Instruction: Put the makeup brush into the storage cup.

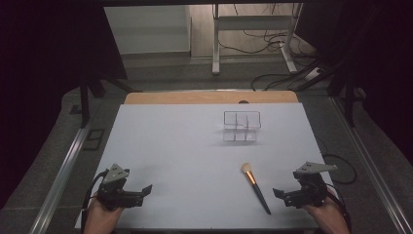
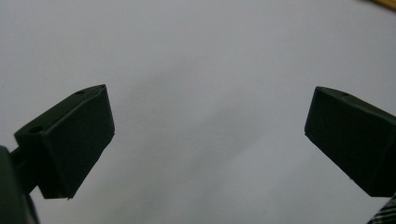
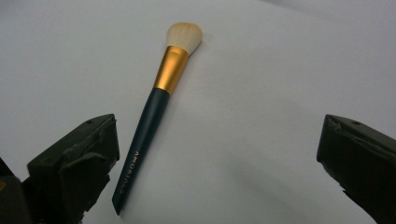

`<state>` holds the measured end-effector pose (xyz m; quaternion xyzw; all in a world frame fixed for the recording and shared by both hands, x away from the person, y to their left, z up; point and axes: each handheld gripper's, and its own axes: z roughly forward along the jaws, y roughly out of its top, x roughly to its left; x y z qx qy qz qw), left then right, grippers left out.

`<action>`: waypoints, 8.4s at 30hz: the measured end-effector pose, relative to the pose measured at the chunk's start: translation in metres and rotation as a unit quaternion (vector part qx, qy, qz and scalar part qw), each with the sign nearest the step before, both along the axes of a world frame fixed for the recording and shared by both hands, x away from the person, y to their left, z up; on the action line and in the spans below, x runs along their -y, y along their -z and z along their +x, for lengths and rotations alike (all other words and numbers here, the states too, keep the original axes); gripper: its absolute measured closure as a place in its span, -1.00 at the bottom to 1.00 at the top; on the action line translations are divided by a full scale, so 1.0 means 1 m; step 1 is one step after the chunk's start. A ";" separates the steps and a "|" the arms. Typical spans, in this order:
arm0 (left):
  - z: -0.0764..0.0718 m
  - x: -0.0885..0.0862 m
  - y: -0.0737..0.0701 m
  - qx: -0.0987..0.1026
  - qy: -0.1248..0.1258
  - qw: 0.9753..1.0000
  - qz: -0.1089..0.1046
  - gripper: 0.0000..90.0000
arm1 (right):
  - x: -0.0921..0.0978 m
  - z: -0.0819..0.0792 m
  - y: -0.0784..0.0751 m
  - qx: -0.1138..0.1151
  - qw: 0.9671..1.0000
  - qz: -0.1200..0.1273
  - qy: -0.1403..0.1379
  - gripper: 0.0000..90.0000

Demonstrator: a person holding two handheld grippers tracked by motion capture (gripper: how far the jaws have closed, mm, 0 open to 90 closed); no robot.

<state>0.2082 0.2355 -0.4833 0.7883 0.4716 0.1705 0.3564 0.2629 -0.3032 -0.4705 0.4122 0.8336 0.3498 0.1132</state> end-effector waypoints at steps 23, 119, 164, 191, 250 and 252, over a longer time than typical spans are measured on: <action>0.000 0.002 0.002 0.004 0.023 1.000 0.000 -0.97 | 0.001 -0.002 -0.003 -0.002 1.000 -0.008 0.014 -1.00; 0.000 0.008 0.003 0.002 0.037 0.999 0.024 -0.99 | -0.072 0.041 -0.011 -0.097 0.986 -0.137 -0.017 -1.00; 0.000 0.008 0.003 0.000 0.039 0.999 0.026 -0.99 | -0.104 0.055 0.008 -0.125 0.979 -0.162 -0.025 -1.00; 0.000 0.009 0.004 -0.002 0.043 0.999 0.030 -0.98 | -0.104 0.057 0.026 -0.145 0.975 -0.166 -0.028 -0.40; -0.001 0.007 0.003 0.002 0.040 0.999 0.022 -0.98 | -0.082 0.049 0.000 -0.085 0.991 -0.101 -0.027 0.65; -0.001 0.006 0.003 0.003 0.039 0.999 0.022 -0.98 | -0.080 0.049 0.000 -0.083 0.992 -0.093 -0.026 0.65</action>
